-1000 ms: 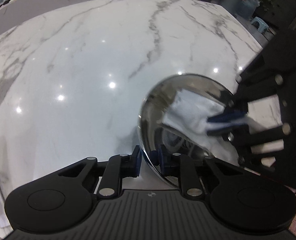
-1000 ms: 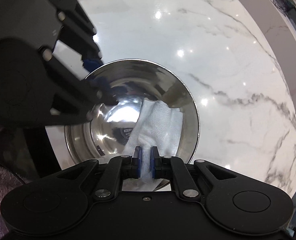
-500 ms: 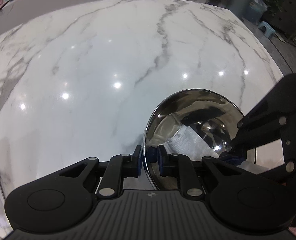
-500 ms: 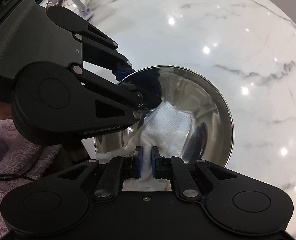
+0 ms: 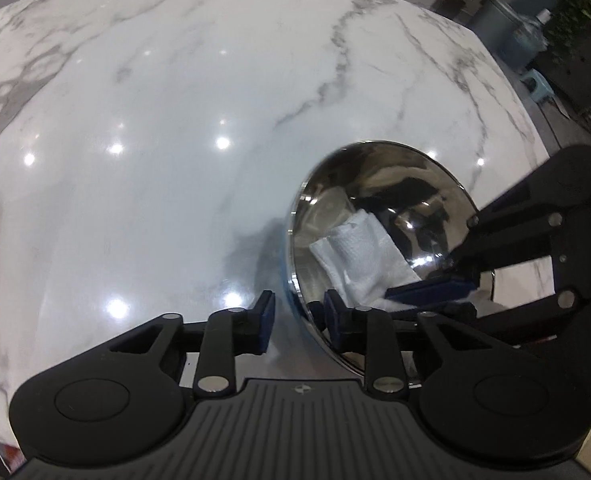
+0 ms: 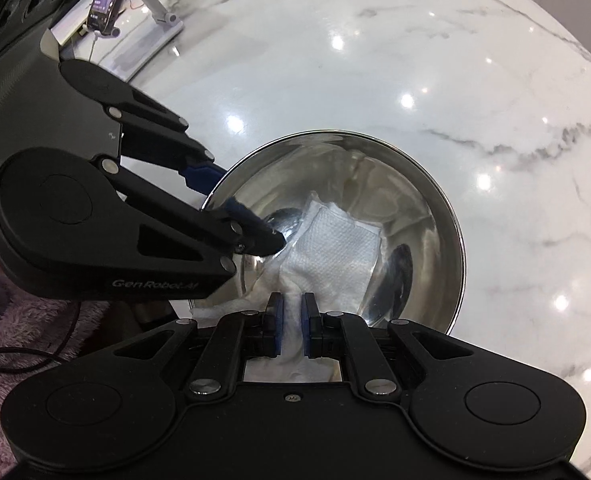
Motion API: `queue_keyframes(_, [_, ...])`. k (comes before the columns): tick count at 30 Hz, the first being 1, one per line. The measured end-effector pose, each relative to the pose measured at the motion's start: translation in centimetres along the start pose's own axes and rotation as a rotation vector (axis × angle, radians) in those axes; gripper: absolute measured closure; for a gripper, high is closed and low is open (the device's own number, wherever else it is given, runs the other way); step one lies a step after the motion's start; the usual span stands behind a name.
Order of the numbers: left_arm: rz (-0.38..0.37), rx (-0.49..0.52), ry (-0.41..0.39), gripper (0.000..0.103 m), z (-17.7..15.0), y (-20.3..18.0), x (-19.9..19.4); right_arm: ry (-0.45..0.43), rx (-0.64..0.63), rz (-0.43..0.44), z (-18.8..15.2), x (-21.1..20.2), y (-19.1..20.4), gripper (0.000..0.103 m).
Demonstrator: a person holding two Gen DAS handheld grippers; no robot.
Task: Clean bowl
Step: 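Rub the cloth around the bowl wall with the right tool while left tool holds the rim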
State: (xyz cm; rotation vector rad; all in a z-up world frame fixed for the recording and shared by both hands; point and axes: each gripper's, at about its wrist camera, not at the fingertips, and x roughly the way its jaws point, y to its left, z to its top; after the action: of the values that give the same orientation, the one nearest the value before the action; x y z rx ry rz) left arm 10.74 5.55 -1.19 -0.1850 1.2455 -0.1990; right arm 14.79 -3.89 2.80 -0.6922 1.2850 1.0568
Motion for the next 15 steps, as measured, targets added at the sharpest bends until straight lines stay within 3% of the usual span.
queue_keyframes(3, [0.035,0.064,-0.01,0.085,0.1,-0.8,-0.1,0.017,-0.035,-0.038,0.1,-0.1,0.1,0.096])
queue_keyframes(9, [0.053,0.13,-0.014,0.088,0.8,-0.9,-0.2,0.055,-0.148,-0.2,0.4,-0.6,0.4,0.096])
queue_keyframes(15, [0.054,0.112,-0.02,0.089,1.5,-0.6,0.0,0.055,-0.134,-0.211,0.9,-0.8,0.5,0.097])
